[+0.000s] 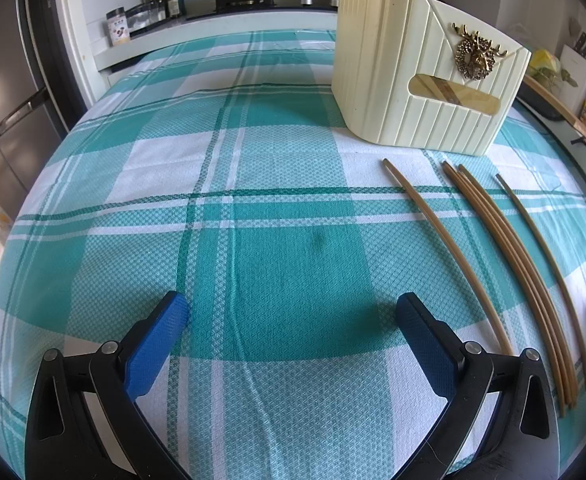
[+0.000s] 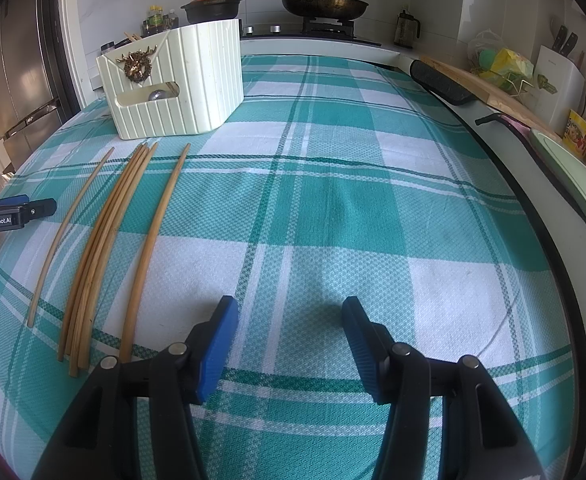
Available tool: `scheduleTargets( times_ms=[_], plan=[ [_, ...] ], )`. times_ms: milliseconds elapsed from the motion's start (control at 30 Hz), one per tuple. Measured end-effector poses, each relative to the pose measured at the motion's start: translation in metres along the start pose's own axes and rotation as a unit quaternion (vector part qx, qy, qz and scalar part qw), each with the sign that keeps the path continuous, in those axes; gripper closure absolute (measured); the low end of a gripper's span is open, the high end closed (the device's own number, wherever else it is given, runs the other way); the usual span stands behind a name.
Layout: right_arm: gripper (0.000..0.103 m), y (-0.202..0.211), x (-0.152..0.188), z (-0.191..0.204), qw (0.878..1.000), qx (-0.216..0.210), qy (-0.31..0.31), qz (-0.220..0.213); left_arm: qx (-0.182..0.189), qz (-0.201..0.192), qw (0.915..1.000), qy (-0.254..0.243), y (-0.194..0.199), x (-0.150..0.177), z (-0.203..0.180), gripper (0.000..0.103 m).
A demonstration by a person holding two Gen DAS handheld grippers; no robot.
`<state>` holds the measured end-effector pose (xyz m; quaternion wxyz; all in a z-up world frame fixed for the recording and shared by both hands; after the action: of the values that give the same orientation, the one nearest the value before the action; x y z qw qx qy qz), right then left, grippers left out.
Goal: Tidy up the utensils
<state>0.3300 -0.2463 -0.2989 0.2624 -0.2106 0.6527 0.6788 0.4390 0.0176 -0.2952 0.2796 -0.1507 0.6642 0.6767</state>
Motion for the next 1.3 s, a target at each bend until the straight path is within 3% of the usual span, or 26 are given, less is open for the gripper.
scheduleTargets(
  times_ms=[1167, 1300],
  plan=[
    [0.048, 0.0000, 0.0002, -0.0004, 1.000, 0.000, 0.000, -0.001, -0.001, 0.000, 1.0000, 0.000, 0.0000, 0.0002, -0.0001, 0.000],
    [0.048, 0.0001, 0.0003, -0.0005, 1.000, -0.001, -0.001, -0.001, 0.019, 0.018, 0.9996, 0.014, 0.0060, 0.0033, 0.0003, 0.000]
  ],
)
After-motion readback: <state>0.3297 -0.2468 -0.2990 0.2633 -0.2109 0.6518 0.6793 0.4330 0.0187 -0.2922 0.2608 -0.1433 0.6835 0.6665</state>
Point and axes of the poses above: each gripper's, at about its wrist camera, not at the fingertips, and y roughly against the way its jaws point, z to its left, x to its underside, the point moved 7 cm from there along -y, roughly the way its jaws point, and after that the axes turned 8 degrees about -y, right-handed, at the moved point
